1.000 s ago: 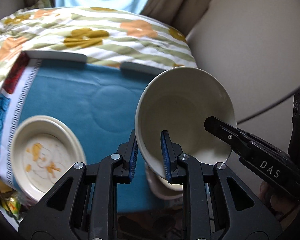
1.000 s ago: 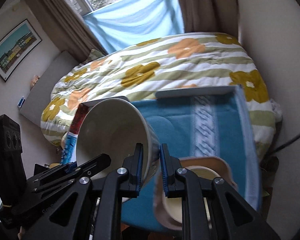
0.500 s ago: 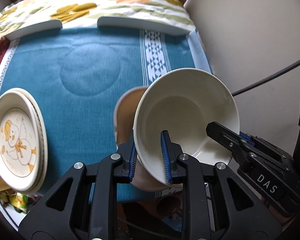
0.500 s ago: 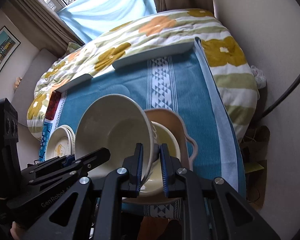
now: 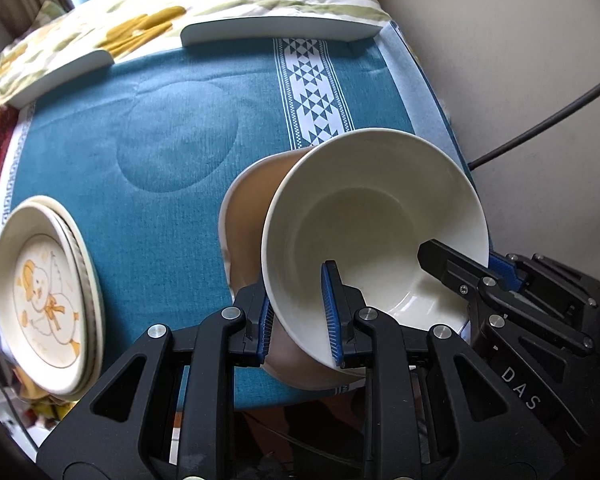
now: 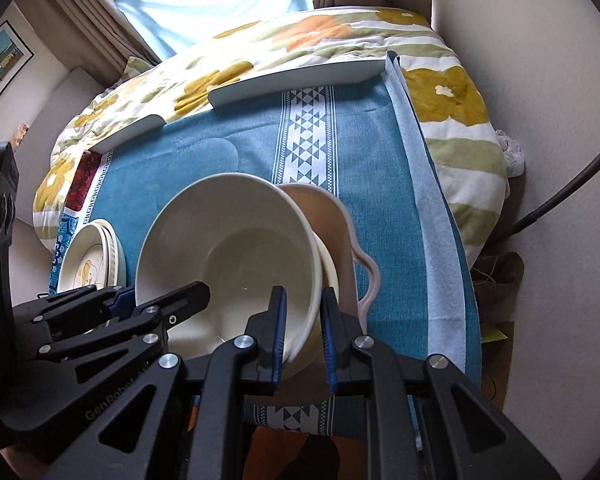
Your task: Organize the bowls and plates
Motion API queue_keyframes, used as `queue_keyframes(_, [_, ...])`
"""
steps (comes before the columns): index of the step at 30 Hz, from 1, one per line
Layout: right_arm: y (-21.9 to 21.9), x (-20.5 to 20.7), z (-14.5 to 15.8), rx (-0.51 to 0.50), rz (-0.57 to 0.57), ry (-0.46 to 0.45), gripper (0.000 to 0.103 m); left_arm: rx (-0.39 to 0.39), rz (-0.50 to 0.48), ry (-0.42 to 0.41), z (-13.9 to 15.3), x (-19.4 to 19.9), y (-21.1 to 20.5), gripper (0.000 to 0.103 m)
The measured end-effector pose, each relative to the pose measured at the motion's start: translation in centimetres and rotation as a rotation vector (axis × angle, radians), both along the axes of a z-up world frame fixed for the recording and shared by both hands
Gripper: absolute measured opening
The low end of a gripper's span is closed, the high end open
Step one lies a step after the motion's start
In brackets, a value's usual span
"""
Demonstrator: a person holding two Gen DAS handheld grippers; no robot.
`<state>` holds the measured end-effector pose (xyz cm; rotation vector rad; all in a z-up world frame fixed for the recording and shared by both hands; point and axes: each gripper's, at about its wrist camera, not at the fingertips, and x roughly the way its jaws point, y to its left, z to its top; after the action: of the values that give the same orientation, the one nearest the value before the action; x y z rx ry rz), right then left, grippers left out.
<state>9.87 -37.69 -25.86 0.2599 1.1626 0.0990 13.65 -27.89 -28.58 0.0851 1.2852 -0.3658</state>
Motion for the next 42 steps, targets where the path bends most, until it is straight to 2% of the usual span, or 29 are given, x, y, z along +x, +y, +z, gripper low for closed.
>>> queue_keyframes(16, [-0.2, -0.3, -0.6, -0.016, 0.005, 0.023, 0.015, 0.147, -0.080, -0.085, 0.0, -1.1, -1.8, 0.020])
queue_keyframes(25, [-0.1, -0.5, -0.5, -0.016, 0.013, 0.020, 0.015, 0.192, -0.072, -0.100, -0.2, -1.1, -1.8, 0.020])
queue_keyframes(31, [-0.1, -0.5, -0.3, -0.018, 0.027, 0.017, 0.015, 0.184, -0.060, -0.098, -0.3, -1.3, -1.7, 0.020])
queue_keyframes(36, [-0.2, -0.8, 0.3, -0.013, 0.030, 0.002, 0.015, 0.147, -0.039, -0.093, 0.4, -1.4, -1.0, 0.020])
queue_keyframes(42, [-0.6, -1.9, 3.8, 0.007, 0.054, -0.119, 0.015, 0.079, 0.029, -0.170, 3.8, -1.9, 1.3, 0.023])
